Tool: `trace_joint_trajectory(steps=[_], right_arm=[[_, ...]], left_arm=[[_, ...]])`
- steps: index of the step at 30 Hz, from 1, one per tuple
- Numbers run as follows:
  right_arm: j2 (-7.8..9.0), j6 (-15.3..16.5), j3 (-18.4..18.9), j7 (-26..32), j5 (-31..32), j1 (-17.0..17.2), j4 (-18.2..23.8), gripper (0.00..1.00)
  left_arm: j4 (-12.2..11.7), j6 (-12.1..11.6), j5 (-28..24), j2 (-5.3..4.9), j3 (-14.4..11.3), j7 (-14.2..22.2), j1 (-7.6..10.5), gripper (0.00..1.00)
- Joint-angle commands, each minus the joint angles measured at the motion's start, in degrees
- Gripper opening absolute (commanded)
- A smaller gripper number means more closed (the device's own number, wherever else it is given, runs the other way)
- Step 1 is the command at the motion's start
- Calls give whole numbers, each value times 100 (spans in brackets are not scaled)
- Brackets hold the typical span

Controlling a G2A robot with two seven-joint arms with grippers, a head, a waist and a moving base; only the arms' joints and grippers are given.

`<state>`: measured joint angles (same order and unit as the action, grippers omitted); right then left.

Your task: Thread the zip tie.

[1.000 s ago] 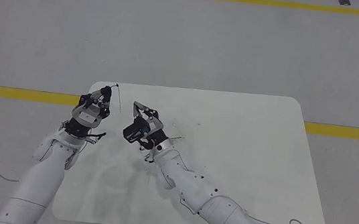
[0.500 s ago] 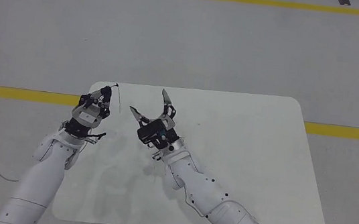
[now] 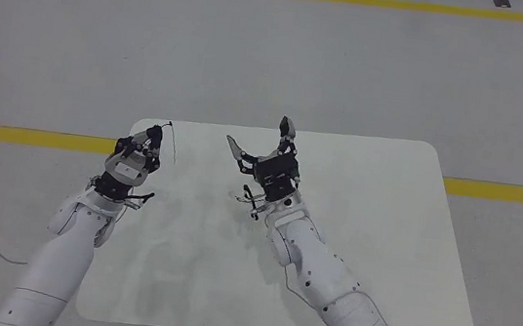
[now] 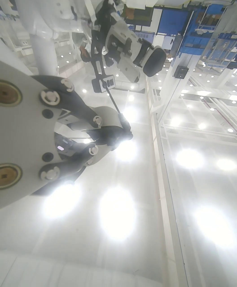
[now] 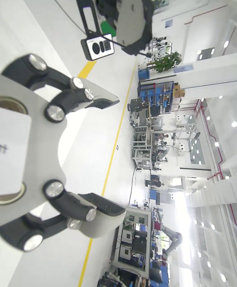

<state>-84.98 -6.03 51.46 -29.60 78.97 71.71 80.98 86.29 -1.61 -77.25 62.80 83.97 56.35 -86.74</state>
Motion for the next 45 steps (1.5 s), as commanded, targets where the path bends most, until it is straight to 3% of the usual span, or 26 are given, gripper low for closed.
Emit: trace_joint_trajectory(steps=[1,12,20,24,30,32,36,42,45], right_arm=[[65,277,216,111,78,73,230,100],[112,201,433,75,274,102,425,100],[359,1054,1368,-28,450,656,1264,100],[427,1414,1629,-138,386,835,1540,100],[427,1414,1629,-138,386,835,1540,100],[427,1414,1629,-138,386,835,1540,100],[427,1414,1629,-138,386,835,1540,100],[427,1414,1629,-138,386,835,1540,100],[427,1414,1629,-138,386,835,1540,100]], left_arm=[[0,0,0,0,0,0,0,0],[0,0,0,0,0,0,0,0],[0,0,0,0,0,0,0,0],[0,0,0,0,0,0,0,0],[0,0,0,0,0,0,0,0],[119,115,58,3,-52,-23,27,0],[253,433,282,-13,-124,400,92,0],[177,743,843,-55,-219,1089,348,0],[101,644,801,-49,-206,1167,449,0]])
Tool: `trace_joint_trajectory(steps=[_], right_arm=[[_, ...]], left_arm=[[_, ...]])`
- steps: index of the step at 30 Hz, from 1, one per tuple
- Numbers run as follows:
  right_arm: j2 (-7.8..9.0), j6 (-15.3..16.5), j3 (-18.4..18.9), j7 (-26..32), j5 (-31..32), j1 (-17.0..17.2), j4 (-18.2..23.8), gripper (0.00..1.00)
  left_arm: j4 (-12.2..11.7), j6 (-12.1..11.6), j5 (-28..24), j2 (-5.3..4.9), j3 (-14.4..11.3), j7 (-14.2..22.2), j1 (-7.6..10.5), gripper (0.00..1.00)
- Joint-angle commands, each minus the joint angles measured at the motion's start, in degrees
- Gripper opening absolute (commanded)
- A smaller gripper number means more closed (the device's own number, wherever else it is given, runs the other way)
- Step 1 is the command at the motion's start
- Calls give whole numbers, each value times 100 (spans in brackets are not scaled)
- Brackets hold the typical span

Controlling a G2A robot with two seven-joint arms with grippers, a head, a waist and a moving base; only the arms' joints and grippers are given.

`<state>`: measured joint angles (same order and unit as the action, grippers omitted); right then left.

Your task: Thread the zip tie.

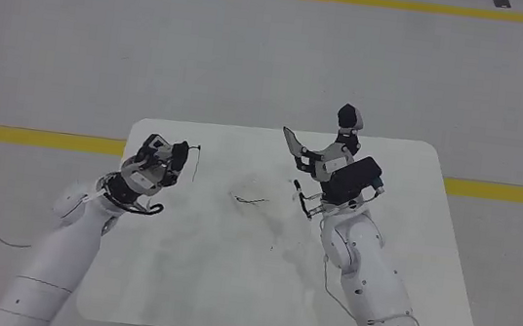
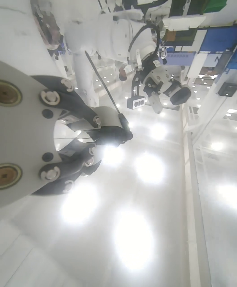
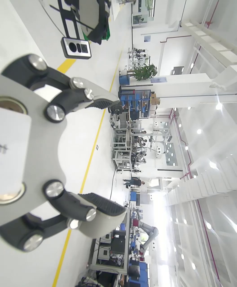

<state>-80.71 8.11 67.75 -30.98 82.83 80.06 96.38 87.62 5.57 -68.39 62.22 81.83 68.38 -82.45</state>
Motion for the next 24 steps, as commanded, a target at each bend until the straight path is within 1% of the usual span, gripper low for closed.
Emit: trace_joint_trajectory(steps=[1,8,10,13,15,24], right_arm=[[0,0,0,0,0,0,0,100],[0,0,0,0,0,0,0,100],[0,0,0,0,0,0,0,100],[0,0,0,0,0,0,0,100],[0,0,0,0,0,0,0,100],[0,0,0,0,0,0,0,100]], left_arm=[[-40,-111,-126,16,1,-54,33,0],[-40,-111,-126,16,1,-54,33,0],[40,-121,-108,21,-19,-188,43,0],[108,-97,-187,24,2,-186,89,0],[128,-34,-286,30,0,-234,102,0],[128,-34,-286,30,0,-234,102,0]])
